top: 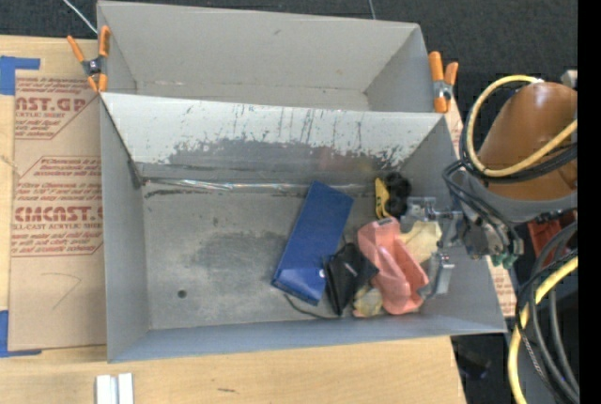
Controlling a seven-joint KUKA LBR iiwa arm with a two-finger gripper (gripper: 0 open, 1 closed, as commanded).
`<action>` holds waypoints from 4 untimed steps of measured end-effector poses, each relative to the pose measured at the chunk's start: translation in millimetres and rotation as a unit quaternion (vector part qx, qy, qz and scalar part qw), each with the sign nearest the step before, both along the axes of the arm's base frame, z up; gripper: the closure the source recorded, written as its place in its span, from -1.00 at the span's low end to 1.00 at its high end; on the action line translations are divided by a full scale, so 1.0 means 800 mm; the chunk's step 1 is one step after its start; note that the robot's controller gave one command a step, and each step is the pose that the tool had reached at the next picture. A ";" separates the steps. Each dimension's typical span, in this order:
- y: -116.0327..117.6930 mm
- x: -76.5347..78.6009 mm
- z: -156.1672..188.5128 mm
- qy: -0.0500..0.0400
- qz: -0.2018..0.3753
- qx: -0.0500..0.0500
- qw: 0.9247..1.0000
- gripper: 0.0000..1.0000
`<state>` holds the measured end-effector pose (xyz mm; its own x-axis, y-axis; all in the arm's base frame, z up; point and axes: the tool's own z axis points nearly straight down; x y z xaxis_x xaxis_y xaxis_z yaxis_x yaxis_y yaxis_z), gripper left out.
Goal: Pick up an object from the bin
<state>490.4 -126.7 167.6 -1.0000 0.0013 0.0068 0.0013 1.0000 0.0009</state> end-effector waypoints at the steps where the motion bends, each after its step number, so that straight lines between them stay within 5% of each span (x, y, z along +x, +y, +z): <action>1: 0.001 0.002 0.005 -0.004 0.001 -0.001 1.000 -1.00; 2: 0.051 -0.009 -0.100 -0.002 0.015 0.000 1.000 -1.00; 3: 0.050 0.003 -0.117 0.000 0.147 0.003 0.989 1.00; 4: 0.050 0.003 -0.116 0.000 0.147 0.003 0.989 1.00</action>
Offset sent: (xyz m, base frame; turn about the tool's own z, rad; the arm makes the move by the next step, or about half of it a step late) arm -0.0084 0.0423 -0.0853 -0.0312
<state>493.0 -86.3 74.5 -0.9570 -0.2902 0.0055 -0.2901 0.9570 0.0074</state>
